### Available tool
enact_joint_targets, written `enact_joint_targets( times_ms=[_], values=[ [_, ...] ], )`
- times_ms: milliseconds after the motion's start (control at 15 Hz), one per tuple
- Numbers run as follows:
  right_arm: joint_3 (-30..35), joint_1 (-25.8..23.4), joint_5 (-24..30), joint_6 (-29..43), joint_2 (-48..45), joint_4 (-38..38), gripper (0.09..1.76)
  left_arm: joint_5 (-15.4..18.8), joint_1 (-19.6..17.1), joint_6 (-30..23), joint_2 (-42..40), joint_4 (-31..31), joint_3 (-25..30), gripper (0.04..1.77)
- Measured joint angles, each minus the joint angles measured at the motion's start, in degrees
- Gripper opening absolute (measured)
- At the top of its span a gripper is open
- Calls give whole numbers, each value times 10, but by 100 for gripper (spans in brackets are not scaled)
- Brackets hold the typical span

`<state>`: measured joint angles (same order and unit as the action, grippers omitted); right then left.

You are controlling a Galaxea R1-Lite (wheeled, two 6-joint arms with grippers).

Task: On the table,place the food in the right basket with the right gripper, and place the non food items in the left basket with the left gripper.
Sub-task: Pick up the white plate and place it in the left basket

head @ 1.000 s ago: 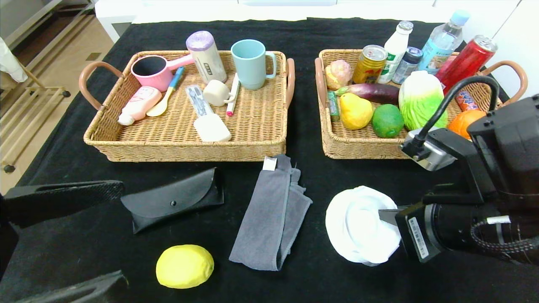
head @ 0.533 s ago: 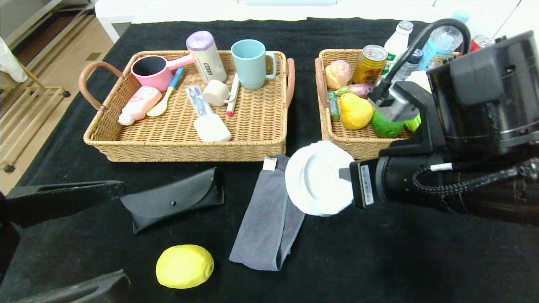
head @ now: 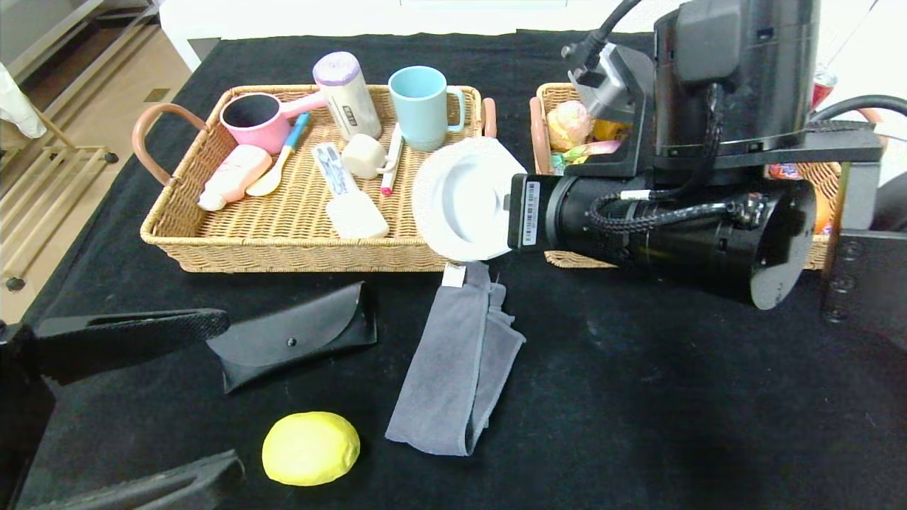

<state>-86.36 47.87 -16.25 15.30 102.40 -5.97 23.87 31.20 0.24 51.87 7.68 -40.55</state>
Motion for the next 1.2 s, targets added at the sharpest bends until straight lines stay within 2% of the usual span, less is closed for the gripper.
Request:
enact_joint_targets(
  times_ms=[333, 533, 1200],
  values=[
    [-16, 4, 54, -16, 37, -117, 13, 0, 0, 1, 1, 0, 1, 172],
    [-26, 1, 78, -22, 66, -158, 13, 0, 0, 1, 1, 0, 1, 172],
    [-70, -10, 74, -41, 133, -163, 13, 0, 0, 1, 1, 0, 2, 172]
  ],
)
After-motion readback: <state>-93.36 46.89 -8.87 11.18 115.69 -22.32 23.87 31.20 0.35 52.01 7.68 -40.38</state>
